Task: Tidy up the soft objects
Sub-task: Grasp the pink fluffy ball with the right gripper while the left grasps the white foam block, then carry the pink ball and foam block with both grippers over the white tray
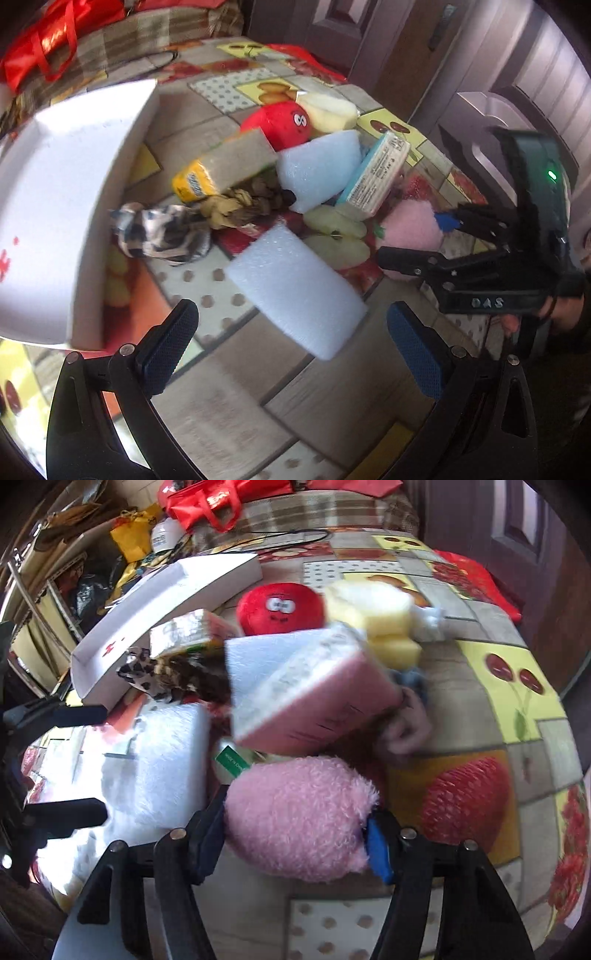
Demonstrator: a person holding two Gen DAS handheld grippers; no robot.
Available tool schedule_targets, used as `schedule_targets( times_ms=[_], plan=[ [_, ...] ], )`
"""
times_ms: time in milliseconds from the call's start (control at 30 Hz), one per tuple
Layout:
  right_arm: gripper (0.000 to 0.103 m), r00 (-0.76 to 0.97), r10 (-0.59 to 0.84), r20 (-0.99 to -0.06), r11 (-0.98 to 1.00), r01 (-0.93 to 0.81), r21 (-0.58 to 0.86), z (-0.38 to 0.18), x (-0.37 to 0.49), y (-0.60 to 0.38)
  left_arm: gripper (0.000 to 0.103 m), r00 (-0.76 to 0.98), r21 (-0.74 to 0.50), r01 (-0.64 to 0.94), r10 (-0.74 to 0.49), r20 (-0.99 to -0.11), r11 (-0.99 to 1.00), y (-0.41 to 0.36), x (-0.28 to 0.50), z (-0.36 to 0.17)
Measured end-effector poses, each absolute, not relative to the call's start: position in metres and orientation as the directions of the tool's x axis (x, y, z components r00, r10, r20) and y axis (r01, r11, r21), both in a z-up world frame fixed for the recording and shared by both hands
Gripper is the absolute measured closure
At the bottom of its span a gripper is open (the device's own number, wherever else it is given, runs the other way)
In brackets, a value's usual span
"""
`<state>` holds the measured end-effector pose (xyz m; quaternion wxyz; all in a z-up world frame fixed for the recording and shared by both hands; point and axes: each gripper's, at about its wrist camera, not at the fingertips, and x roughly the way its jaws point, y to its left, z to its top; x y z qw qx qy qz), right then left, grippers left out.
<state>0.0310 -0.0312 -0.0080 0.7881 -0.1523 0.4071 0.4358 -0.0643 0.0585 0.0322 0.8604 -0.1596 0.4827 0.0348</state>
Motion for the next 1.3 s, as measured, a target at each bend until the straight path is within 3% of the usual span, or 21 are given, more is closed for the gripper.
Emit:
schedule_targets(
  times_ms=[200,300,367,433,767,1033,1300],
  plan=[
    [0.038,0.326,0.544,-0.773,0.657,-0.739,0.150,-0.007,0.046,-0.070,0.001,0.480,-0.301,-0.320,-0.120,-0.869,0.898,0.063,-0.032,0.018],
    [0.038,0.344,0.539,-0.769,0.674,-0.723,0.150,-0.003,0.049,-0.082,0.006,0.457,-0.241,-0.344,-0.063,-0.887,0.907,0.059,-0.020,0.012],
    [0.038,0.353,0.540,-0.764,0.677,-0.721,0.145,0.000,0.050,-0.084,0.016,0.447,-0.193,-0.328,-0.028,-0.894,0.925,0.055,-0.019,0.013],
    [0.038,0.358,0.548,-0.756,0.674,-0.724,0.146,0.004,0.050,-0.086,0.038,0.441,-0.149,-0.308,0.002,-0.897,0.940,0.054,-0.023,0.014],
    [0.038,0.398,0.633,-0.664,0.648,-0.742,0.172,0.051,0.043,-0.075,0.042,0.509,-0.194,-0.319,-0.005,-0.861,0.928,0.069,-0.068,0.029],
    [0.038,0.475,0.728,-0.494,0.615,-0.771,0.166,0.118,0.023,-0.062,0.042,0.630,-0.095,-0.363,0.169,-0.758,0.927,0.094,-0.093,0.114],
    [0.038,0.501,0.764,-0.406,0.608,-0.769,0.195,0.147,0.015,-0.041,0.042,0.666,-0.032,-0.496,0.356,-0.655,0.868,0.141,-0.109,0.186]
  ],
)
